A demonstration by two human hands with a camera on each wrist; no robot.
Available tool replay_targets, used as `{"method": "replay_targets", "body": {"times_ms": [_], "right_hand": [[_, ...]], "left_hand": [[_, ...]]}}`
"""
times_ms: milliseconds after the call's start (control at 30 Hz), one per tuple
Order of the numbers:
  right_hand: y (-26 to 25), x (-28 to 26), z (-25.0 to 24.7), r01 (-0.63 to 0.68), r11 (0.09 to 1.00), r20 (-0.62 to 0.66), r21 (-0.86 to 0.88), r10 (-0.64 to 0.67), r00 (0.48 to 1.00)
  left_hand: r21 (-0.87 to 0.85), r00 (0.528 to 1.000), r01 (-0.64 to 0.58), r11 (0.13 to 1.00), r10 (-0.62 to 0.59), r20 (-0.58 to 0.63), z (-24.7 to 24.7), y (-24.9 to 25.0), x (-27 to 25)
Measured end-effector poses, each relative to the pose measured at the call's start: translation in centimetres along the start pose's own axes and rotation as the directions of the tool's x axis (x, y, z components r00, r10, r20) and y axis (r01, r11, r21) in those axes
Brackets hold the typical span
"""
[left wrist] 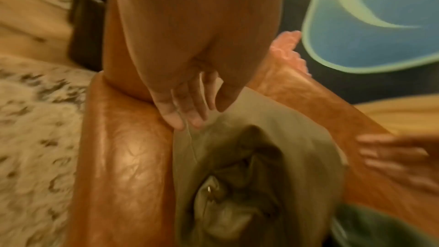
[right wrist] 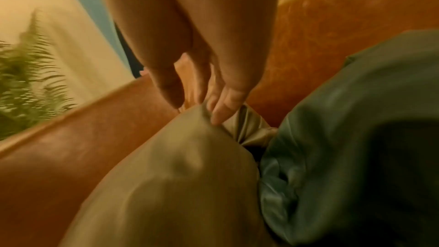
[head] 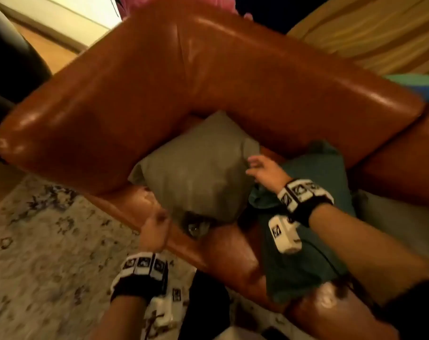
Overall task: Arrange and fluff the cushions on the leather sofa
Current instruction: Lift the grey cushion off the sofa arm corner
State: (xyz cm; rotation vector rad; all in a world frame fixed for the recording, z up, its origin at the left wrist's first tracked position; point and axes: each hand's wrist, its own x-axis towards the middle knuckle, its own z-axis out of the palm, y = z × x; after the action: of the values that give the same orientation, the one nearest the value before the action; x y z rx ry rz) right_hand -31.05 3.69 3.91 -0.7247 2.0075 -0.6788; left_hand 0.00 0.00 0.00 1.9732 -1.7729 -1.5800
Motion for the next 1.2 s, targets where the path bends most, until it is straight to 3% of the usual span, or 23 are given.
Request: {"method": "replay_targets", "body": {"times_ms": [67,133,200,267,367,500,600,700,767,900,1033,1133,1200], "right_hand": [[-0.3,3.9,-0.3,-0.091,0.995,-0.148,0.051,0.098,0.984],[0.6,7.7,-1.0,-0.211,0.969,-0.196,0.125,0.233,0.953],[1.0,8.7,-0.8,-0.317,0.919,-0.148,0.234,0.356,0.923],[0.2,8.8,0.2,-0.384,0.871,-0.107,0.307,0.432,0.895],[-0.5,8.8,1.1,-0.378,0.901,-0.135,0.212,0.41,0.902],[-3.9,7.4,1.0,-0.208,0.974,-0.134,0.094,0.219,0.966],[-8.2,6.9,0.8,-0.064,0.989,-0.004,0.133,0.065,0.998],[-12.9,7.7,0.7,0.05,0.978,0.173,0.201,-0.085,0.981],[-15.1,8.6,0.2,0.095,0.976,0.202,0.198,-0.136,0.97],[-13.4,10.8,-0.2,0.053,0.998,-0.01,0.031,-0.053,0.999],[-9.2,10.6,1.2,-0.159,0.985,0.007,0.074,0.158,0.987],[-8.8,10.1,0.9,-0.153,0.988,-0.027,0.02,0.154,0.988],[-9.9,9.8,-0.1,-0.079,0.995,-0.017,0.06,0.08,0.997]], "left_hand": [[-0.147,0.995,0.061,0.987,-0.072,-0.07,-0.4,-0.1,2.6],[-0.292,0.985,0.161,0.943,-0.174,-0.02,-0.4,0.7,4.1],[-0.44,0.951,0.306,0.845,-0.297,0.089,0.7,1.0,4.6],[-0.484,0.88,0.474,0.736,-0.416,0.23,1.5,0.6,5.1],[-0.5,0.806,0.591,0.633,-0.439,0.397,2.0,0.7,4.8],[-0.636,0.893,0.45,0.627,-0.332,0.304,1.0,2.6,4.1],[-0.692,0.938,0.347,0.633,-0.236,0.254,-1.6,4.0,3.7],[-0.819,0.969,0.236,0.523,-0.194,0.155,-3.7,3.9,3.8],[-0.845,0.976,0.184,0.502,-0.196,0.096,-4.0,3.5,3.8],[-0.751,0.969,0.231,0.618,-0.22,0.116,-2.2,3.3,4.5],[-0.818,0.974,0.186,0.544,-0.212,0.081,0.1,3.2,5.4],[-0.7,0.984,0.099,0.707,-0.176,-0.039,0.3,3.3,4.9],[-0.694,0.975,0.106,0.712,-0.213,-0.069,-0.8,3.4,4.9]]}}
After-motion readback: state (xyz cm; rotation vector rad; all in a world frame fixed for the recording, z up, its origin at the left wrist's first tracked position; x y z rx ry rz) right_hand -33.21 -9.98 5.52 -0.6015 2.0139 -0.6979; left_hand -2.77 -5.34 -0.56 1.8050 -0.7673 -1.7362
